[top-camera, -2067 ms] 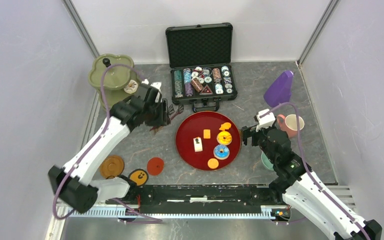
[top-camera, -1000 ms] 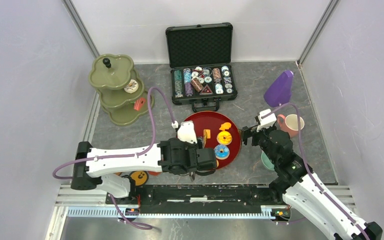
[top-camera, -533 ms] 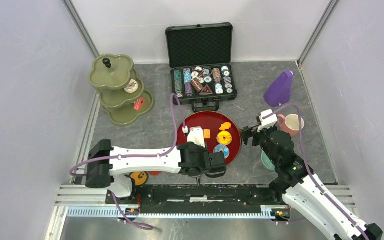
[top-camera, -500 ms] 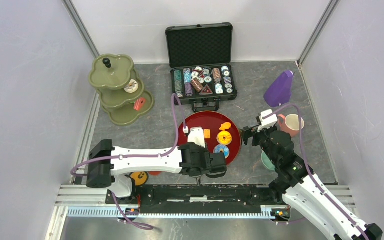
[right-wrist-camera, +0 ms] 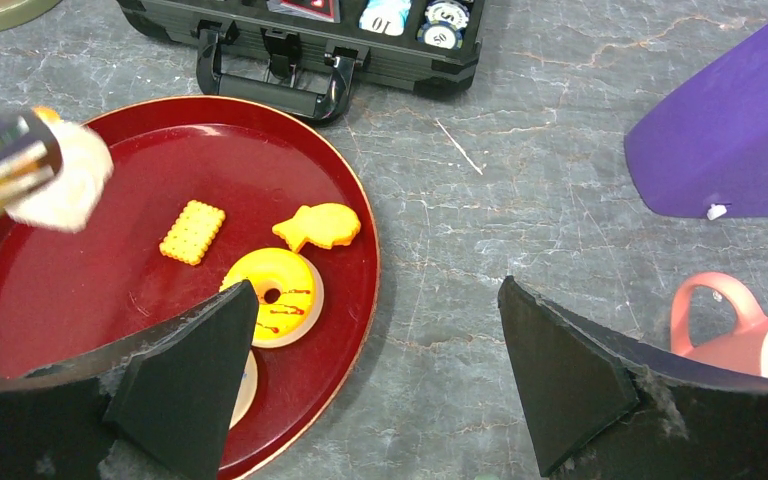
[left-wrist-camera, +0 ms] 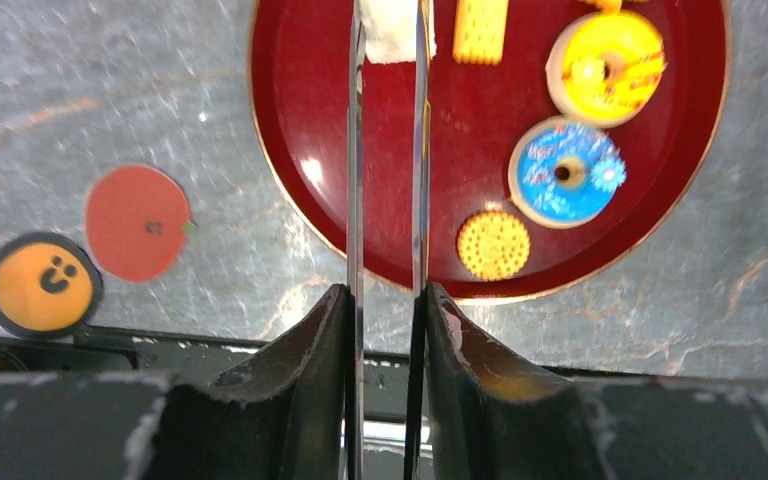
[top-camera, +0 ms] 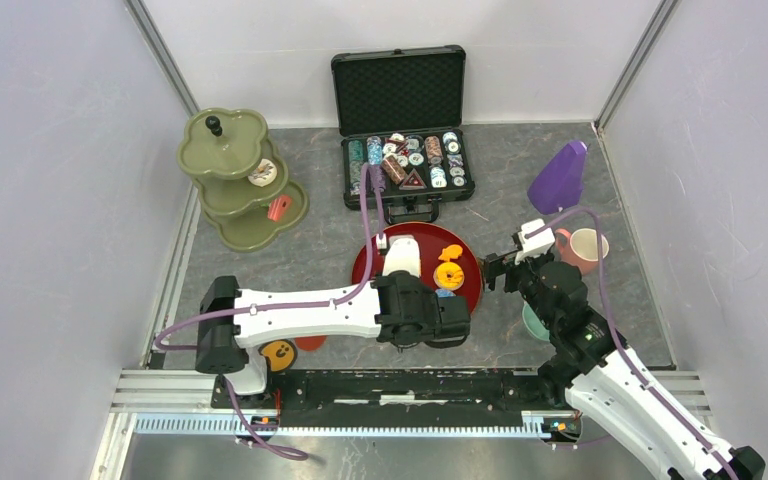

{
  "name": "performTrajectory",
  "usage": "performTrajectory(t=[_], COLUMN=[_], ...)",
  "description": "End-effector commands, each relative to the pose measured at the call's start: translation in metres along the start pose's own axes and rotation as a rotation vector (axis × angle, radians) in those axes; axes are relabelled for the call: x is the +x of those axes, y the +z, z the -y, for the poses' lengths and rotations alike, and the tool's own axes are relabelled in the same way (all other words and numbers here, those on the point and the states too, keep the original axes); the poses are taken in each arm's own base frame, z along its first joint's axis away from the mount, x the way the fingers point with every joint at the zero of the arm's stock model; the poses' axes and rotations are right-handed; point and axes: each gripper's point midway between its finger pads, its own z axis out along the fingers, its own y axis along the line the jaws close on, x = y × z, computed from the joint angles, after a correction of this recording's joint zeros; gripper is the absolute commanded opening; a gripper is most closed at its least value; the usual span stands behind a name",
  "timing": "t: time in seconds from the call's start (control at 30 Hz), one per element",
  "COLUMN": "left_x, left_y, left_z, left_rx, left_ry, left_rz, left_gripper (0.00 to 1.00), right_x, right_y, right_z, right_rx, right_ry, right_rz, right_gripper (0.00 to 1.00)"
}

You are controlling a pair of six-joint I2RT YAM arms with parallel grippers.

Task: Serve the afternoon tea

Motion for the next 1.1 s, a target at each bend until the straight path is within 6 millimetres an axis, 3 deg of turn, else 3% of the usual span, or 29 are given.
performTrajectory(t=[0.0,0.13,0.27,0.4,0.6,0.9,1.07], left_x=[-0.053,-0.051,-0.057,-0.075,-0.089,-0.099,-0.111], left_y=[-0.013,-0.006,0.014,0.029,0.055,0.089,0.108], left_z=[-0.037,-0.059,-0.104,-0.151,-0.205,-0.258,-0.276], left_rx=[-0.133,-0.176,-0.289,-0.389,-0.462,-0.523,-0.509], left_ry=[0.108,0.13,0.134,0.086,-0.009,-0.125,-0.223], left_rz=[0.197,0.167,0.144,0.18,0.163,0.117,0.163], left_gripper=[0.37,0.38,0.4,0.39,0.4,0.4,0.4], right_x=[0.0,-0.001,0.0,-0.001,0.001,0.002,0.003], right_y=[0.003,0.004,0.003,0.003,0.004,0.005,0.005], right_z=[-0.001,-0.003,-0.002,-0.002,-0.003,-0.003,-0.003], right_rx=[0.001,-0.007,-0.003,-0.003,-0.004,-0.004,-0.005], right_ry=[0.014,0.012,0.012,0.014,0.012,0.011,0.01], right_rz=[0.011,0.008,0.009,0.011,0.005,0.0,-0.004], right_gripper=[0.98,0.98,0.98,0.98,0.98,0.98,0.98])
